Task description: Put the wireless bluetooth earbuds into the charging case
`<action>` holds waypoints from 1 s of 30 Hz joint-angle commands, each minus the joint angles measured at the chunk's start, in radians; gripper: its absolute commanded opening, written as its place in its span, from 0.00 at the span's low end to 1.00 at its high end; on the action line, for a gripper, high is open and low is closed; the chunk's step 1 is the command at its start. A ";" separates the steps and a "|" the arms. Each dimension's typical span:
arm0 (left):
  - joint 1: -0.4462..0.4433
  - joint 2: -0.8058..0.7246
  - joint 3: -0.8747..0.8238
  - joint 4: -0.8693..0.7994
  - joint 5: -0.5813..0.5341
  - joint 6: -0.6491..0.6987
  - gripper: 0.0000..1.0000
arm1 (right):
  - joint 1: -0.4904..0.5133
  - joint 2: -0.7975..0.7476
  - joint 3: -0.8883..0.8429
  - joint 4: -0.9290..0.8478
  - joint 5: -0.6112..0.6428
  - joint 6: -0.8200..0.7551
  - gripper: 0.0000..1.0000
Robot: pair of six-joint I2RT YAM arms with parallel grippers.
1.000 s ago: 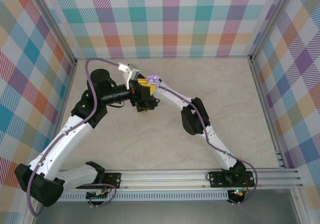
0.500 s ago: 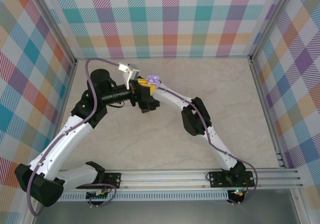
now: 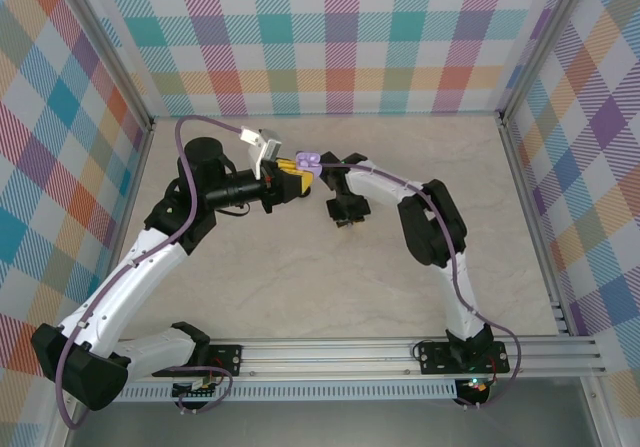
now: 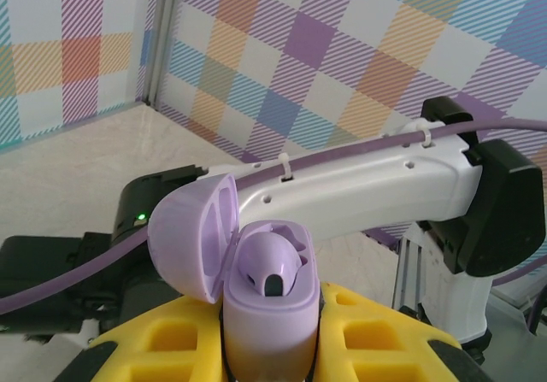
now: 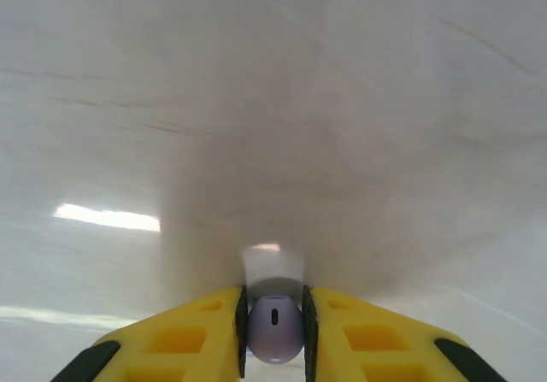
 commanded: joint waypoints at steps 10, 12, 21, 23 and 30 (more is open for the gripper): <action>0.008 -0.003 0.010 0.027 0.025 -0.006 0.10 | -0.048 -0.106 -0.153 0.015 0.077 -0.135 0.28; 0.008 0.000 0.010 0.025 0.027 -0.006 0.10 | -0.047 -0.100 -0.144 0.008 0.069 -0.134 0.31; 0.008 -0.001 0.009 0.015 0.028 0.002 0.10 | -0.055 -0.167 -0.132 0.025 -0.032 -0.109 0.43; 0.008 0.000 0.008 0.014 0.028 0.003 0.10 | -0.066 -0.202 -0.145 0.044 -0.075 -0.094 0.44; 0.008 0.000 0.009 0.017 0.030 0.000 0.10 | -0.125 -0.289 -0.209 0.076 -0.135 -0.005 0.40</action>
